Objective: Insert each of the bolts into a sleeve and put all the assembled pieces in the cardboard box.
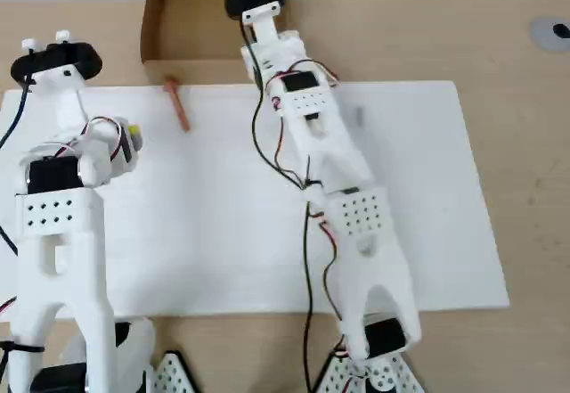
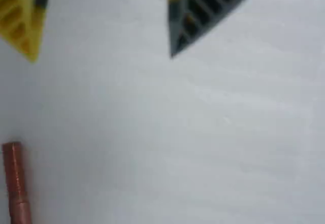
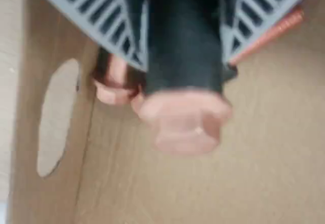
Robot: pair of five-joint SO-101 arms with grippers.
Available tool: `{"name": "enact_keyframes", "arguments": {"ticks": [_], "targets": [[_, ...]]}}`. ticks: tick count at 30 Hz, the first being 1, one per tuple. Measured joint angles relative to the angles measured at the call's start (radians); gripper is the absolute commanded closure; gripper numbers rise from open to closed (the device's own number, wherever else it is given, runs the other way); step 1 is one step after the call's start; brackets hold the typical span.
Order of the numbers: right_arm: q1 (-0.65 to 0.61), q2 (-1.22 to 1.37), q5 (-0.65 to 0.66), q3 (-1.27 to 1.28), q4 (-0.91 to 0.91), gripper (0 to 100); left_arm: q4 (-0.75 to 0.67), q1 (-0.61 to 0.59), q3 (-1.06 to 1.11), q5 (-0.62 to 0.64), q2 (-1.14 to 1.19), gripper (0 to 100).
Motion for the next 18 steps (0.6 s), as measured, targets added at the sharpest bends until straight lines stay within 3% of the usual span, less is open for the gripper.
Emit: {"name": "enact_keyframes", "arguments": {"ticks": [7,18], "targets": [[0.000,0.000,0.009,-0.069,0.140,75.4,0.000,0.000,0.000,-0.003,0.000,82],[0.000,0.000,0.011,-0.210,0.292,74.4,0.000,0.000,0.000,-0.006,0.000,82]]}}
